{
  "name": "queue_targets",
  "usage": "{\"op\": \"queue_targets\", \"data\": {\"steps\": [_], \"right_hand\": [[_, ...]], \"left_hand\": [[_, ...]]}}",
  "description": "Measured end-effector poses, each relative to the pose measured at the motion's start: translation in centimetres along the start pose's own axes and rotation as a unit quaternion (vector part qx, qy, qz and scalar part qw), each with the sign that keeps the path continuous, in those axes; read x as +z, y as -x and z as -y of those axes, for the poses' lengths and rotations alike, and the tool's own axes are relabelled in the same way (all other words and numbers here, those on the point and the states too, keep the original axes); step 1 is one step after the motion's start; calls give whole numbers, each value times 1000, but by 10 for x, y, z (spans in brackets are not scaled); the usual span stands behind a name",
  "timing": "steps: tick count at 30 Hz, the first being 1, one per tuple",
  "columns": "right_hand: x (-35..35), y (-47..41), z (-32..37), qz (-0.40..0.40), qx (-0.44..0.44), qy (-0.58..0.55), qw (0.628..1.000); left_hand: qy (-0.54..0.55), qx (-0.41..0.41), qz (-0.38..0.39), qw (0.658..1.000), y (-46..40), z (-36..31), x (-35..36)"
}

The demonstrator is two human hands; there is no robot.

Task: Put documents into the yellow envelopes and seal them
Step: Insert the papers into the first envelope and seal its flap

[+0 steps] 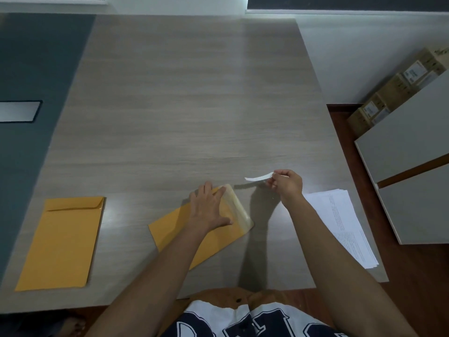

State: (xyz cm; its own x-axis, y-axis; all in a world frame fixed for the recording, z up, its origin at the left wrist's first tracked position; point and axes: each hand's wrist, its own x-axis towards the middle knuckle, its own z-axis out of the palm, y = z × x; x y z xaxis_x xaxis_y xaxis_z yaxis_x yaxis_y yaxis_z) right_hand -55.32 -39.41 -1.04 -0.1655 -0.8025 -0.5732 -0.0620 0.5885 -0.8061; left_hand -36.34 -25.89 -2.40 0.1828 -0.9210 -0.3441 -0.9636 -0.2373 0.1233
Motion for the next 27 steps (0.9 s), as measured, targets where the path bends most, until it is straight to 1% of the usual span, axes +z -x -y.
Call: {"op": "queue_targets", "data": {"steps": [4,8,11,14,16,18,19,20,22,24,25,27], "right_hand": [[9,-11,4,-46,24,21,998],[12,-10,4,-91,12,68,993],[7,-8,-3,-112,0,111,988],[3,3,-9,-125,-51,182,974],[5,17,-14,-107,-111,211,965],[11,30,-23,-26,-171,242,955],[15,36,-29,26,-197,282,939],[20,40,-34,72,-222,334,913],[28,44,-42,130,-261,448,845],[38,51,-45,140,-293,521,789],[42,53,-46,139,-300,544,771],[48,58,-48,137,-295,572,753]], "left_hand": [[23,-64,-8,998,-2,4,-2],[54,-130,-12,990,-1,7,-4],[62,-139,-26,988,0,12,-4],[96,-138,-15,986,-1,20,-5],[98,-133,-17,986,0,25,-6],[92,-118,-22,988,2,29,-9],[97,-114,-20,988,2,31,-10],[104,-114,-17,988,2,33,-11],[120,-118,-15,986,0,35,-12],[134,-107,-23,985,-1,38,-12],[139,-93,-27,985,-2,39,-12],[131,-55,-34,989,-3,43,-11]]}}
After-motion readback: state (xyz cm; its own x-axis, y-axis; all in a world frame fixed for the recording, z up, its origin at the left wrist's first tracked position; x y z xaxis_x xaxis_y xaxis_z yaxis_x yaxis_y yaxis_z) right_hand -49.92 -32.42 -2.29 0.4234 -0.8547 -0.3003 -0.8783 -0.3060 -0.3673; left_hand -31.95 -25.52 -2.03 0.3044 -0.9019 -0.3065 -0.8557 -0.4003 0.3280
